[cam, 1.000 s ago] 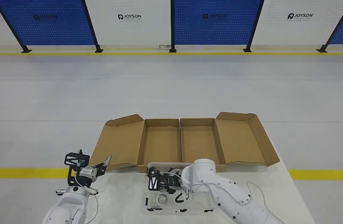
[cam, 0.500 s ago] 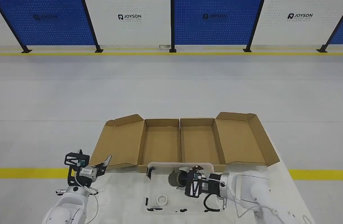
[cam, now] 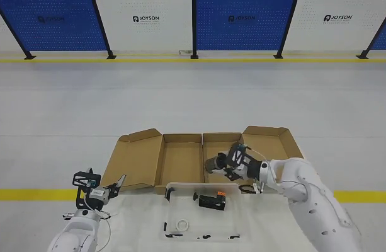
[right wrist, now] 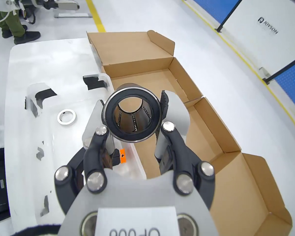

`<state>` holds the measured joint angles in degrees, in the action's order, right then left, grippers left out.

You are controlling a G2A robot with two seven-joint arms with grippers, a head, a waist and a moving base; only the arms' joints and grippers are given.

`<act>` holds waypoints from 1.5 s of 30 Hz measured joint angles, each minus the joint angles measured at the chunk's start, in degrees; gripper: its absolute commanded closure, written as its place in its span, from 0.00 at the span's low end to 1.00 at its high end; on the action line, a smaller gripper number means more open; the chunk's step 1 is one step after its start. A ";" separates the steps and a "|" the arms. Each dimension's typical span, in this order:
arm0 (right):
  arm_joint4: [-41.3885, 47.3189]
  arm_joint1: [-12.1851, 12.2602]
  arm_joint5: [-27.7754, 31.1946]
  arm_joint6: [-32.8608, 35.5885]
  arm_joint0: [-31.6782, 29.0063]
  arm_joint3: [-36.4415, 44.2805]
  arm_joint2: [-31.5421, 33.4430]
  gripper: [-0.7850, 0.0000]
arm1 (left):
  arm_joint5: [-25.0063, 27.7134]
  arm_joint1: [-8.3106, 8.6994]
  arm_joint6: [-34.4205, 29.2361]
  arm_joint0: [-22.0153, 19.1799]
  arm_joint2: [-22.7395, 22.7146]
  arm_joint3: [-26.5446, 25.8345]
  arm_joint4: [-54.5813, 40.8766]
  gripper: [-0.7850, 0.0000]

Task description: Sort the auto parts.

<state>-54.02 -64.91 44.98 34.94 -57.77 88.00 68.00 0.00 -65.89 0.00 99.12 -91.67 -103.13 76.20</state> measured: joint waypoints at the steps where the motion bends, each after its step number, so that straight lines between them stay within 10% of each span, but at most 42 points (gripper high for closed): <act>1: 1.51 -0.34 -1.14 1.54 2.15 -2.50 -1.32 1.00 | 0.00 0.00 0.00 0.00 0.00 0.00 0.00 0.00; 25: 2.01 -5.71 -13.18 5.58 20.80 -36.40 -16.74 1.00 | 0.00 0.00 0.00 0.00 0.00 0.00 0.00 0.00; 30: 3.03 -6.89 -16.19 6.50 23.28 -40.95 -18.04 0.83 | 0.00 0.00 0.00 0.00 0.00 0.00 0.00 0.00; 45: 6.61 -11.85 -17.47 6.89 30.19 -54.71 -23.29 0.75 | 0.00 0.00 0.00 0.00 0.00 0.00 0.00 0.00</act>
<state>-47.41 -76.76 27.51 41.83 -27.57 33.29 44.71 0.00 -65.89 0.00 99.12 -91.67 -103.13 76.20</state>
